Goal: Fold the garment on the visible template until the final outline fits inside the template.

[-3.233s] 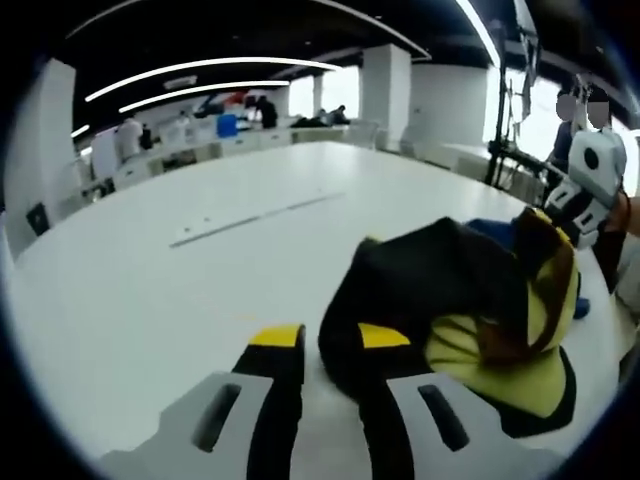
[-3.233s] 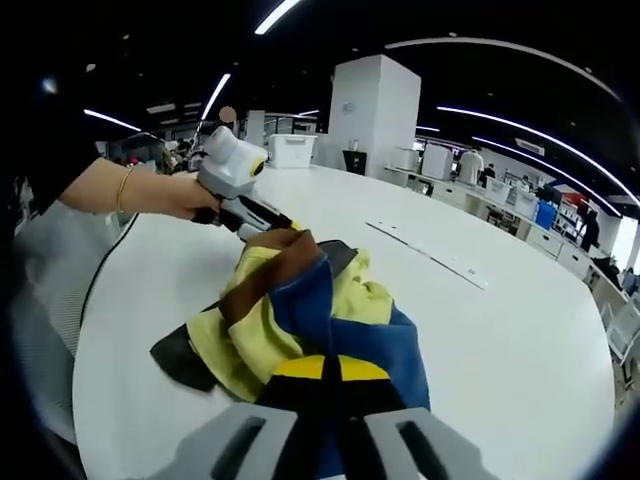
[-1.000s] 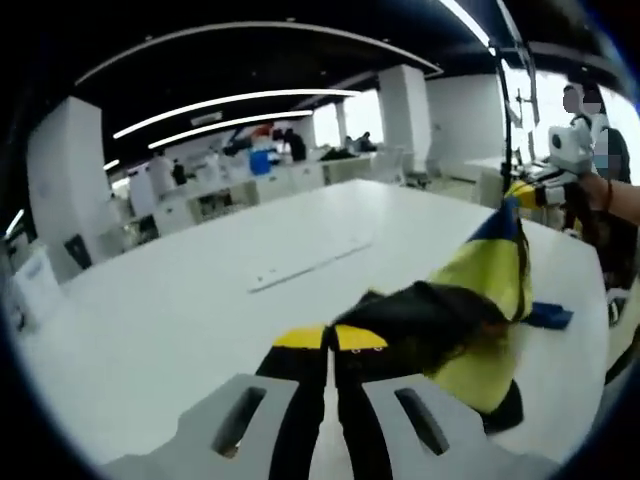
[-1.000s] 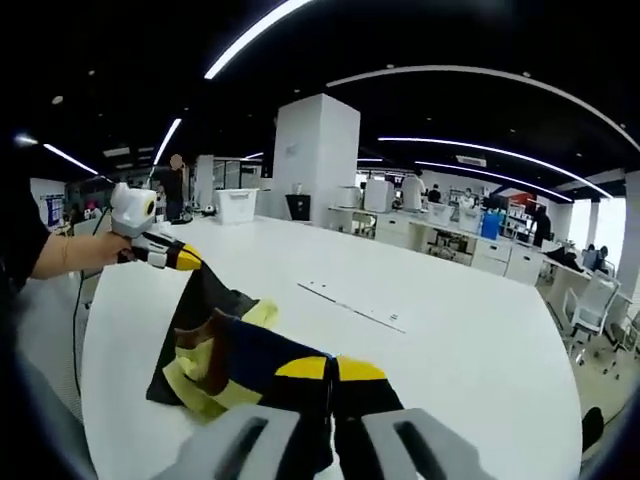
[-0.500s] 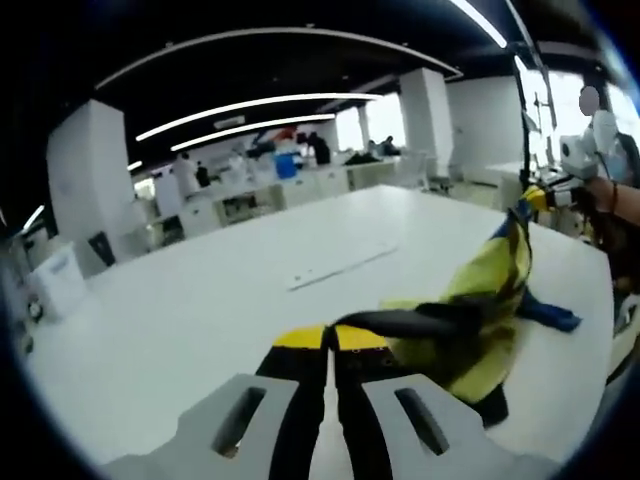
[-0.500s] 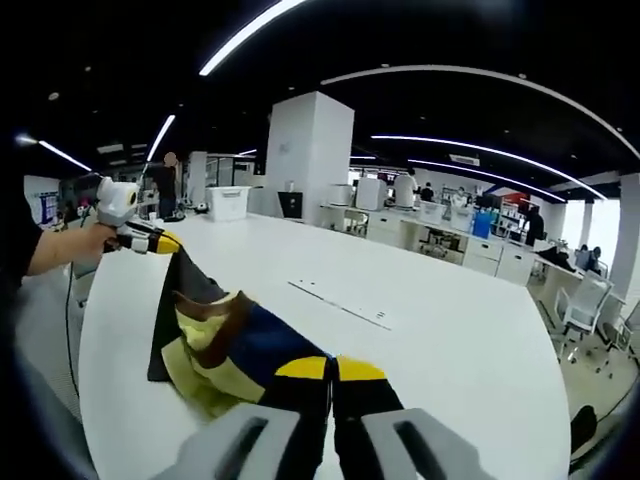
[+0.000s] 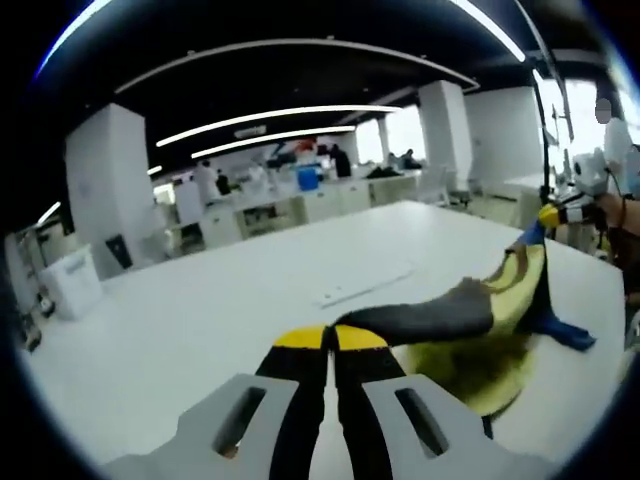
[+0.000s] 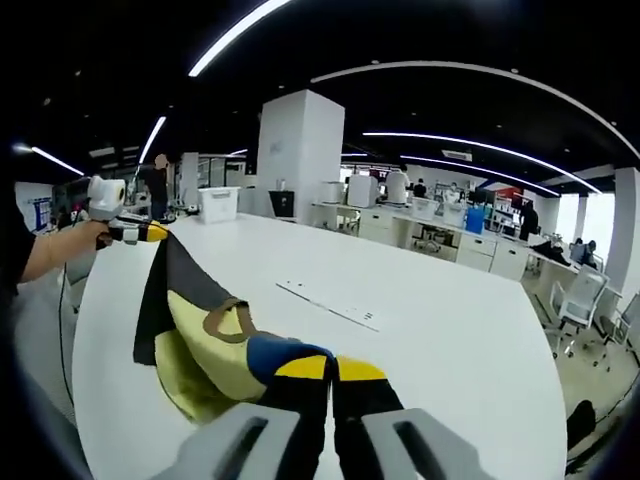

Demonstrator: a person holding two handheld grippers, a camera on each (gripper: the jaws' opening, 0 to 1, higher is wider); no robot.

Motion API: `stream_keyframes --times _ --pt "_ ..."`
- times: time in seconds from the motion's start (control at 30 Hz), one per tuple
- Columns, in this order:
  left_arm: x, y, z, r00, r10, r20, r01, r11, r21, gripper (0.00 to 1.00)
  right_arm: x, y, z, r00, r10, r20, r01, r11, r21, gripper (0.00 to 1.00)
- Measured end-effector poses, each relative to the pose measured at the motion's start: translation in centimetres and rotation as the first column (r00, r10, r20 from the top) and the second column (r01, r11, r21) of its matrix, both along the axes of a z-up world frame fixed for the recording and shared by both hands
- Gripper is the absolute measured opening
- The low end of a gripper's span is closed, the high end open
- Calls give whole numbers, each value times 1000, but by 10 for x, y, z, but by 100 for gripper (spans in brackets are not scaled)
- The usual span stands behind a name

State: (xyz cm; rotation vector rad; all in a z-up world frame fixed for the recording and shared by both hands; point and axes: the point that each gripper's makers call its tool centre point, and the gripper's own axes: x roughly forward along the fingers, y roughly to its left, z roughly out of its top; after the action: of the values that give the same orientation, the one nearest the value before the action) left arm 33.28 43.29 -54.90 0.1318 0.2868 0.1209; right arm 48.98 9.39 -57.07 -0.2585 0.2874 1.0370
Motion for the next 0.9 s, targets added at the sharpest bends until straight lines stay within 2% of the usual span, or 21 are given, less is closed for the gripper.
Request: stream_keyframes --times 0.1,0.23,0.43,0.53,0.7,0.9 --pt "12 8 3 1000 10 6 -10 1000 14 0 11 3 -1 1000 -9 -3 9 1000 -10 0" --pt "26 17 2 1000 16 7 -16 1000 13 0 29 10 -1 998 -47 -47 49 998 35 0" --pt "49 31 -10 1000 19 -13 -19 1000 -1 0 55 25 -11 995 -63 -72 65 998 26 0" --pt "57 37 -20 999 22 -35 -23 1000 -2 0 68 31 -18 994 -74 -86 76 997 25 0" --pt "66 51 -43 997 52 -63 -57 995 -77 0 90 40 -35 988 -100 -117 102 995 8 0" --pt "81 63 -73 990 64 -123 -80 989 -126 0 112 46 -59 972 -145 -183 147 989 0 0"
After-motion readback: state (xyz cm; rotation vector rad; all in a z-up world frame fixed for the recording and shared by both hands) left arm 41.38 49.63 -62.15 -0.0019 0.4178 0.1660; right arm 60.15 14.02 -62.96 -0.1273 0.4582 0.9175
